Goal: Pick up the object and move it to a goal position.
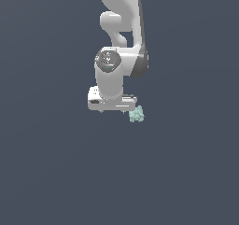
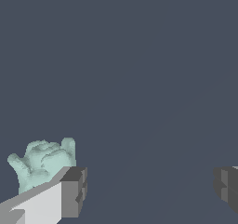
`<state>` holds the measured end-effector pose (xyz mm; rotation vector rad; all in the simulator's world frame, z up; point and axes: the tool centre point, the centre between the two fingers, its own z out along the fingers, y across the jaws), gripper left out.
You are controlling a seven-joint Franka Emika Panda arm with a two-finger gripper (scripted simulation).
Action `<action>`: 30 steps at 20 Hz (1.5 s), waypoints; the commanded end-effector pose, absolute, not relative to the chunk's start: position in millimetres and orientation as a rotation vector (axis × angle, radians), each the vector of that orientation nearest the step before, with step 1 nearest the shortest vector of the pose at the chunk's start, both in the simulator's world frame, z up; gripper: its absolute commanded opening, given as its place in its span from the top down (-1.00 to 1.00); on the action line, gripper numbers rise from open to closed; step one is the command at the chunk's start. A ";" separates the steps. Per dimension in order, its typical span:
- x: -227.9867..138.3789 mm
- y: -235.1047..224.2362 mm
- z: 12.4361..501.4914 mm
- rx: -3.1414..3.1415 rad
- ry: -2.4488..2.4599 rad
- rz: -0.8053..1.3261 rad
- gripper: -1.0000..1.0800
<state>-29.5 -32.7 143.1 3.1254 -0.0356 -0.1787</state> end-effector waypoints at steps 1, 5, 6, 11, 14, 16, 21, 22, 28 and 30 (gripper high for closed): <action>-30.0 -30.4 142.4 3.125 -0.032 -0.176 -0.92; -33.3 -19.7 137.6 3.126 -0.020 -0.162 -0.92; -34.5 -15.9 136.0 3.126 -0.015 -0.157 -0.92; -43.9 9.8 125.0 3.127 0.015 -0.122 -0.92; -53.0 30.5 116.4 3.128 0.040 -0.094 -0.92; -60.5 45.4 110.4 3.130 0.059 -0.073 -0.92; -77.1 73.8 99.5 3.134 0.097 -0.032 -0.92; -79.8 78.0 97.9 3.135 0.103 -0.026 -0.92; -90.6 93.6 92.1 3.138 0.125 -0.003 -0.92; -91.9 95.2 91.5 3.139 0.127 0.000 -0.92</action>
